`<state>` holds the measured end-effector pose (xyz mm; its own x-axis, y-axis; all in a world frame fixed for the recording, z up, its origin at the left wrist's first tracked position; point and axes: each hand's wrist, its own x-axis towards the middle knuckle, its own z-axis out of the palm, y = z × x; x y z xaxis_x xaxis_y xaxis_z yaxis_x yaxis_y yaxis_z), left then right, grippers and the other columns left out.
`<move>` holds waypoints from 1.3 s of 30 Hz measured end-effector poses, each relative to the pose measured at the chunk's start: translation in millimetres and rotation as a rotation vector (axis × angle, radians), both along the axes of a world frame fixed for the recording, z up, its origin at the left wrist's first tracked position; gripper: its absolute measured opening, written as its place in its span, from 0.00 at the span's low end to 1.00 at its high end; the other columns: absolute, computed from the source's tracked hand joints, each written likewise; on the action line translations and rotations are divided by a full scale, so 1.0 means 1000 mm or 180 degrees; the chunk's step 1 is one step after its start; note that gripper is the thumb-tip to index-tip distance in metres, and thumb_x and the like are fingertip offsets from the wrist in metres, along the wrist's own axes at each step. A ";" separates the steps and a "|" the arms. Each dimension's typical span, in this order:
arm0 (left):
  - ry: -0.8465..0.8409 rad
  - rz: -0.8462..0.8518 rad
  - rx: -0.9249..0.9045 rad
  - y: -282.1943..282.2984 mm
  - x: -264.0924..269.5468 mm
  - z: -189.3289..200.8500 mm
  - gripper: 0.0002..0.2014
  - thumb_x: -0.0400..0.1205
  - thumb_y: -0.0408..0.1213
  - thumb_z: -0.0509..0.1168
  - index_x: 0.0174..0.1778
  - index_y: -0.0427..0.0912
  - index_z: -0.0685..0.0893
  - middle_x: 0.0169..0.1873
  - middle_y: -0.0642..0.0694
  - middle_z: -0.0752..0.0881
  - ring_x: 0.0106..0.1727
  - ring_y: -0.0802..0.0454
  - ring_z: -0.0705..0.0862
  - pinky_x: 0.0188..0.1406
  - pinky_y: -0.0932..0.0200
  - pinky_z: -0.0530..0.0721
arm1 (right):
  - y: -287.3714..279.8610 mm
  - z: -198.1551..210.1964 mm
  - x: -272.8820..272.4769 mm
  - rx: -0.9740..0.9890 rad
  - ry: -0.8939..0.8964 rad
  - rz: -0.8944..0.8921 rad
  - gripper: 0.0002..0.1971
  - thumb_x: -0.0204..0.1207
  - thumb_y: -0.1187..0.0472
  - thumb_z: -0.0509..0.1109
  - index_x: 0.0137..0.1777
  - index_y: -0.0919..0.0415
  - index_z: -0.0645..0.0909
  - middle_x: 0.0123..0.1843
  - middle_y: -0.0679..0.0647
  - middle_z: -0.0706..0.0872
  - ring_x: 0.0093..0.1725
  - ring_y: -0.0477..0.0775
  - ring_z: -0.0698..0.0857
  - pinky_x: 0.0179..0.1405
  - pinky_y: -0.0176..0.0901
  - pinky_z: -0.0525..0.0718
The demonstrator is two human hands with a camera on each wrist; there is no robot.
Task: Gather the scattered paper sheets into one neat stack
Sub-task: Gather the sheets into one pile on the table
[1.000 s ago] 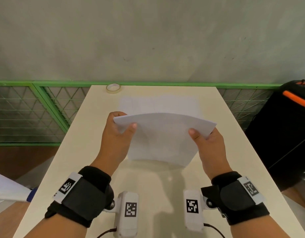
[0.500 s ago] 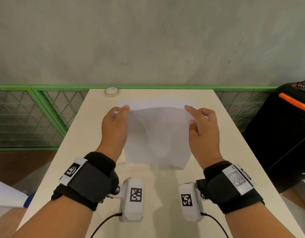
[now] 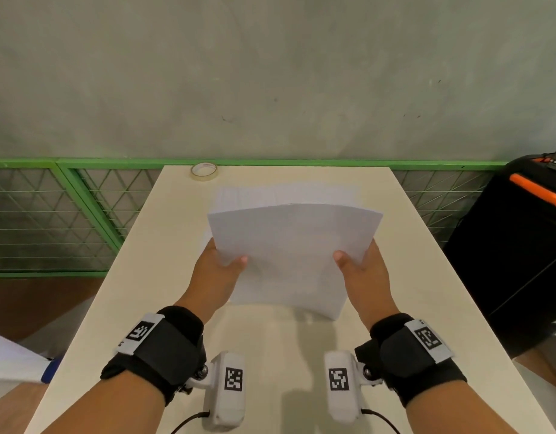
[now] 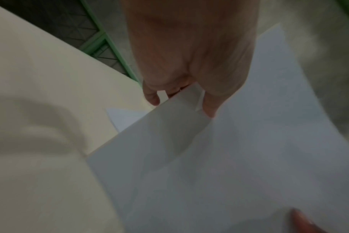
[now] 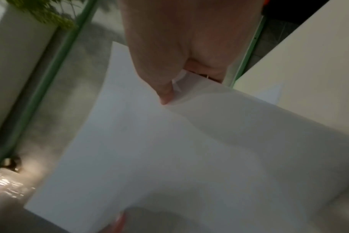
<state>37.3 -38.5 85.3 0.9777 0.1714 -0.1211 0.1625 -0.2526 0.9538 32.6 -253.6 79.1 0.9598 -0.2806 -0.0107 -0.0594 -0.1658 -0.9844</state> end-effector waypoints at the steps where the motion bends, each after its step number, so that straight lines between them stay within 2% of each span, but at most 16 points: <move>1: 0.0057 -0.0035 0.0062 0.000 -0.001 -0.003 0.18 0.81 0.30 0.63 0.68 0.39 0.76 0.56 0.45 0.83 0.63 0.42 0.81 0.55 0.56 0.76 | 0.000 -0.003 0.000 -0.0014 0.0093 0.0026 0.15 0.77 0.68 0.64 0.63 0.57 0.75 0.55 0.54 0.84 0.61 0.61 0.83 0.51 0.43 0.78; 3: 0.0081 -0.0092 0.0054 0.000 -0.001 -0.003 0.17 0.82 0.33 0.63 0.67 0.41 0.78 0.58 0.46 0.84 0.65 0.41 0.82 0.61 0.52 0.78 | 0.000 -0.002 -0.001 0.0004 0.0154 0.0028 0.10 0.79 0.69 0.62 0.56 0.55 0.76 0.53 0.56 0.85 0.58 0.61 0.83 0.54 0.47 0.78; 5: -0.0040 -0.0149 -0.0014 0.000 0.001 0.003 0.19 0.79 0.38 0.63 0.67 0.44 0.78 0.61 0.45 0.85 0.64 0.42 0.82 0.67 0.44 0.79 | 0.000 0.004 -0.001 0.0086 0.0104 -0.0001 0.09 0.80 0.68 0.61 0.55 0.54 0.75 0.52 0.55 0.85 0.56 0.59 0.83 0.57 0.49 0.80; 10: -0.0180 -0.0082 -0.0158 0.004 0.008 0.011 0.18 0.81 0.31 0.65 0.68 0.43 0.77 0.62 0.42 0.85 0.64 0.41 0.83 0.67 0.41 0.79 | -0.001 0.010 -0.002 0.0060 -0.0035 -0.0031 0.10 0.78 0.66 0.65 0.57 0.55 0.76 0.55 0.56 0.85 0.56 0.58 0.84 0.60 0.54 0.82; 14: -0.0007 -0.0024 -0.0107 0.005 0.005 -0.002 0.17 0.81 0.28 0.64 0.66 0.41 0.77 0.61 0.40 0.85 0.62 0.41 0.82 0.62 0.48 0.80 | 0.000 -0.003 -0.002 0.0033 0.0179 -0.0024 0.15 0.76 0.67 0.67 0.62 0.59 0.76 0.57 0.57 0.85 0.57 0.59 0.83 0.60 0.55 0.81; 18: 0.0332 -0.0144 0.0089 0.005 0.001 -0.020 0.17 0.83 0.29 0.60 0.68 0.40 0.77 0.59 0.43 0.83 0.61 0.43 0.81 0.57 0.55 0.75 | -0.002 -0.018 -0.001 -0.0151 0.0581 0.0052 0.07 0.78 0.67 0.64 0.54 0.59 0.78 0.50 0.55 0.84 0.54 0.60 0.82 0.54 0.48 0.79; 24: 0.0750 -0.0276 0.0411 0.009 0.002 -0.034 0.18 0.84 0.30 0.58 0.71 0.37 0.74 0.61 0.43 0.81 0.60 0.46 0.78 0.58 0.58 0.72 | -0.006 -0.037 0.000 -0.0576 0.1035 0.0256 0.13 0.79 0.66 0.62 0.62 0.65 0.80 0.58 0.60 0.86 0.61 0.63 0.82 0.65 0.54 0.78; 26: 0.0775 -0.0310 0.0472 0.008 0.002 -0.034 0.19 0.85 0.30 0.56 0.72 0.38 0.73 0.63 0.43 0.81 0.64 0.44 0.79 0.60 0.58 0.72 | -0.007 -0.038 0.001 -0.0643 0.1048 0.0241 0.14 0.80 0.66 0.62 0.63 0.64 0.79 0.60 0.60 0.86 0.62 0.62 0.82 0.67 0.55 0.78; 29: 0.0755 -0.0377 0.0584 0.008 0.002 -0.031 0.18 0.85 0.30 0.55 0.71 0.40 0.73 0.59 0.46 0.81 0.66 0.43 0.79 0.62 0.57 0.74 | -0.008 -0.037 0.001 -0.0740 0.0976 0.0154 0.12 0.80 0.65 0.62 0.62 0.64 0.78 0.54 0.56 0.84 0.57 0.60 0.82 0.64 0.53 0.79; 33: 0.0983 -0.0633 0.0708 0.011 0.004 -0.031 0.15 0.83 0.32 0.53 0.66 0.42 0.75 0.58 0.47 0.82 0.58 0.46 0.81 0.49 0.60 0.78 | -0.010 -0.038 0.003 -0.0942 0.1024 0.0217 0.07 0.80 0.65 0.60 0.53 0.66 0.75 0.49 0.58 0.81 0.50 0.59 0.79 0.53 0.47 0.75; 36: 0.1425 -0.0895 0.0749 0.015 0.004 -0.043 0.17 0.82 0.36 0.54 0.66 0.44 0.77 0.55 0.44 0.84 0.47 0.49 0.81 0.43 0.61 0.77 | -0.010 -0.046 0.002 -0.1060 0.1319 0.0389 0.11 0.80 0.65 0.58 0.59 0.68 0.75 0.51 0.59 0.81 0.51 0.59 0.78 0.54 0.48 0.75; 39: 0.1906 -0.0885 0.0852 0.015 0.000 -0.059 0.21 0.81 0.39 0.56 0.71 0.41 0.73 0.54 0.40 0.83 0.40 0.50 0.77 0.36 0.63 0.74 | -0.008 -0.056 -0.004 -0.1088 0.1570 0.0540 0.11 0.81 0.67 0.57 0.60 0.68 0.74 0.50 0.56 0.77 0.50 0.56 0.75 0.52 0.44 0.71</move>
<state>37.0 -23.1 26.6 0.7682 0.0243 -0.6397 0.5347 -0.5739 0.6203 28.3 -261.3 22.8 0.8963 -0.1906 -0.4005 -0.4387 -0.5135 -0.7374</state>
